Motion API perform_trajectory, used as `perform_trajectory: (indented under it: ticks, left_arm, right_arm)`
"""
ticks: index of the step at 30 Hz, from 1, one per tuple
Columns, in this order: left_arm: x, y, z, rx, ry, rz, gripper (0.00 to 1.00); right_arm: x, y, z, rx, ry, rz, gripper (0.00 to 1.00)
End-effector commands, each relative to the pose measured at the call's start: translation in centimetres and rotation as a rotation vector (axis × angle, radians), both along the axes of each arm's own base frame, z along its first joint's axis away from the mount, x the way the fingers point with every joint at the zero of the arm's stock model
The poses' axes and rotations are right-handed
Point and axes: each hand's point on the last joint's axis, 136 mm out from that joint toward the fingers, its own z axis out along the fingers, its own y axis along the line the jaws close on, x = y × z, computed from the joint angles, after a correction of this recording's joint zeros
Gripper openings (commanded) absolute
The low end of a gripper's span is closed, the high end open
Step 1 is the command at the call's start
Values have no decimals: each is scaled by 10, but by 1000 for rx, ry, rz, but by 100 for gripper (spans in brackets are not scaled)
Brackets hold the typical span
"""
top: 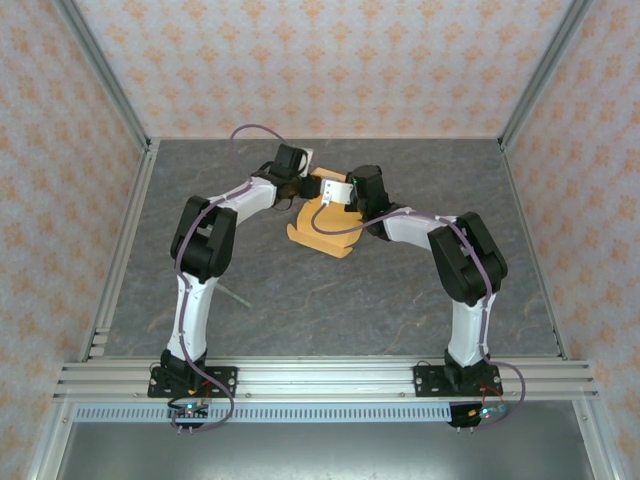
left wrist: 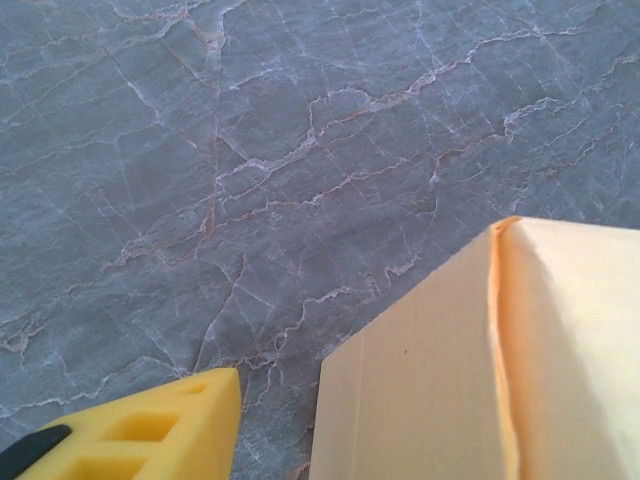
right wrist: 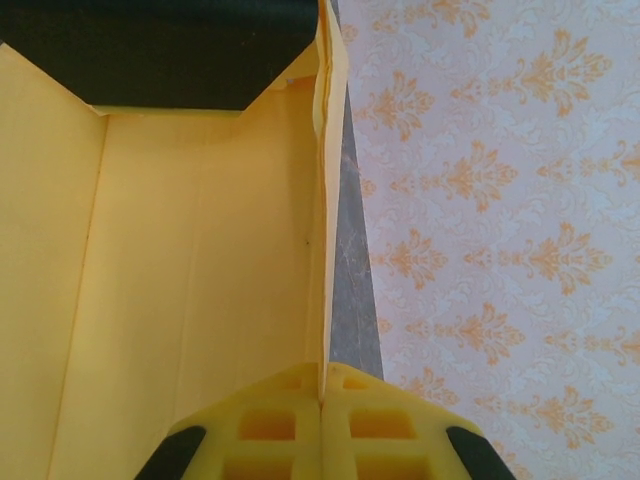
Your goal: Fold the paper box
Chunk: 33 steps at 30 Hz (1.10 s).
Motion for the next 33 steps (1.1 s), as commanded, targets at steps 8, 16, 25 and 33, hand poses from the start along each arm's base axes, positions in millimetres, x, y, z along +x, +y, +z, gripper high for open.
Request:
perform_trajectory:
  ticks: [8,16,25,33]
  left_arm:
    - [-5,6,25,-23,-39,-75,56]
    - [-1,-2,24,-30,-55,-128,41]
    - [12,-12,27,-52,-75,-155,31]
    - [12,-18,27,-62,-76,-176,20]
  right_arm:
    - [3,-12,13,-10,9,-46,0]
    - [2,-11,12,-8,13,-40,0]
    - [1,-9,11,-3,21,-32,0]
    - [2,-9,13,-2,19,-34,0]
